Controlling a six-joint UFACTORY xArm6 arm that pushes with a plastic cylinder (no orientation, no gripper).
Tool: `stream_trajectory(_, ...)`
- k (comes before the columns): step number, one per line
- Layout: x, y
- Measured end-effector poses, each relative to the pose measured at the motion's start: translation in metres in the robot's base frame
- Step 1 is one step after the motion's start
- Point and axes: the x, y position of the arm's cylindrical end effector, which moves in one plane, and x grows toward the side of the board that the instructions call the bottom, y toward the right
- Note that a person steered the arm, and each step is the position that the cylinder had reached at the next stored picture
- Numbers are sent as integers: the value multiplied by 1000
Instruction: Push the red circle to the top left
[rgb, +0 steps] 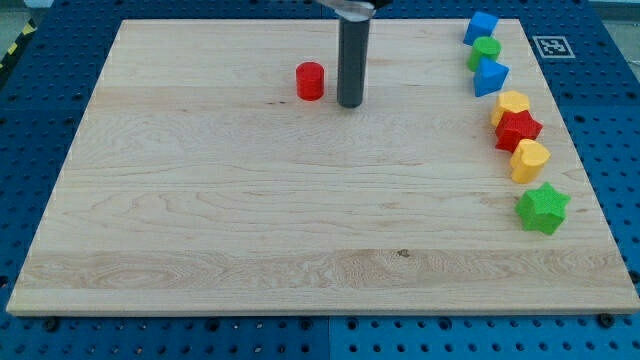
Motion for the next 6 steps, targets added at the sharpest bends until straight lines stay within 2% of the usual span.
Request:
stream_trajectory(1, -1, -2)
stream_trajectory(3, -9, -55)
stream_trajectory(5, -55, -73)
stream_trajectory(6, -65, -86)
